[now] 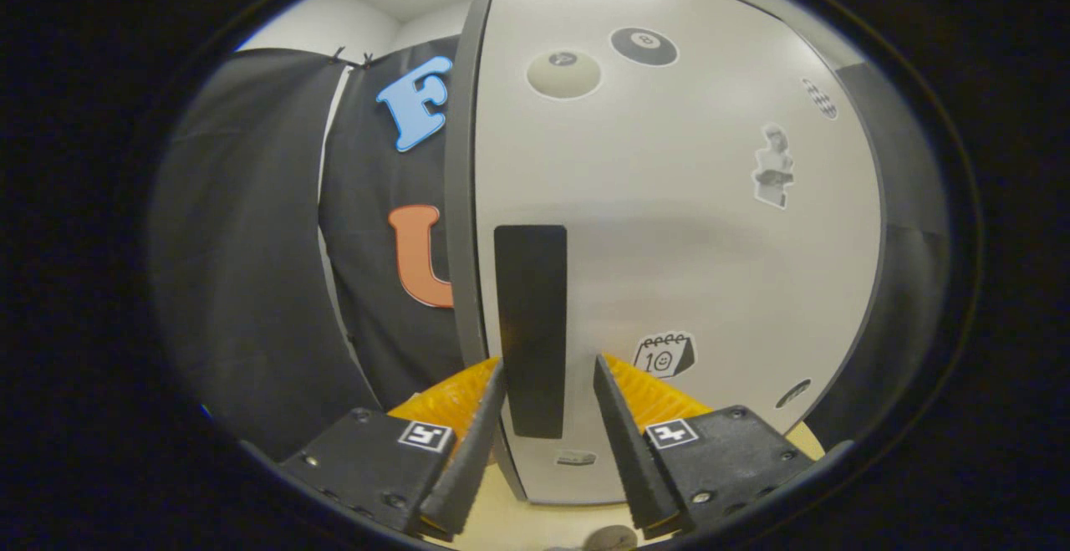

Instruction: Open the shoe cabinet door, grab the shoes and put them into the shoe cabinet, then close the shoe cabinet door.

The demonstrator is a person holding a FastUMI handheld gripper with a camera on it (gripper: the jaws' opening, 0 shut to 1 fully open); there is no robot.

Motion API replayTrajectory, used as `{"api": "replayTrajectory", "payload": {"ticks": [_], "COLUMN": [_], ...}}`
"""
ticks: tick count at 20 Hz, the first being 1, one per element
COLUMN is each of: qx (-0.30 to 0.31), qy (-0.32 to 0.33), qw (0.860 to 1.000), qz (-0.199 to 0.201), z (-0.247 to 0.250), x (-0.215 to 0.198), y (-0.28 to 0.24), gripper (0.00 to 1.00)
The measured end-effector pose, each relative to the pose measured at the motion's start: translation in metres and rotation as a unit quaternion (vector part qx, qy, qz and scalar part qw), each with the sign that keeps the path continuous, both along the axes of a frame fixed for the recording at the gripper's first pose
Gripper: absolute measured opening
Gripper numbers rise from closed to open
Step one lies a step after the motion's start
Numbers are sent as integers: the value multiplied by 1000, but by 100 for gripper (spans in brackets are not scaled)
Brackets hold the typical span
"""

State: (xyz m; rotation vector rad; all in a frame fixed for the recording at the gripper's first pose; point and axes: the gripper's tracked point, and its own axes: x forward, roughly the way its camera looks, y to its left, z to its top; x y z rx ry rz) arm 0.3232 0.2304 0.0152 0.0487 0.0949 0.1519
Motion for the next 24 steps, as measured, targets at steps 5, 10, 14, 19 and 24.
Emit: {"api": "replayTrajectory", "payload": {"ticks": [5, 10, 14, 19, 24], "qx": [-9, -15, -18, -17, -12], "qy": [0, 9, 7, 4, -2], "qw": [1000, 999, 999, 999, 999], "qz": [0, 29, 42, 48, 39], "z": [-1, -3, -5, -7, -10], "x": [0, -8, -27, -58, -78], "y": [2, 1, -1, -15, -36], "gripper": [39, 31, 29, 28, 27]}}
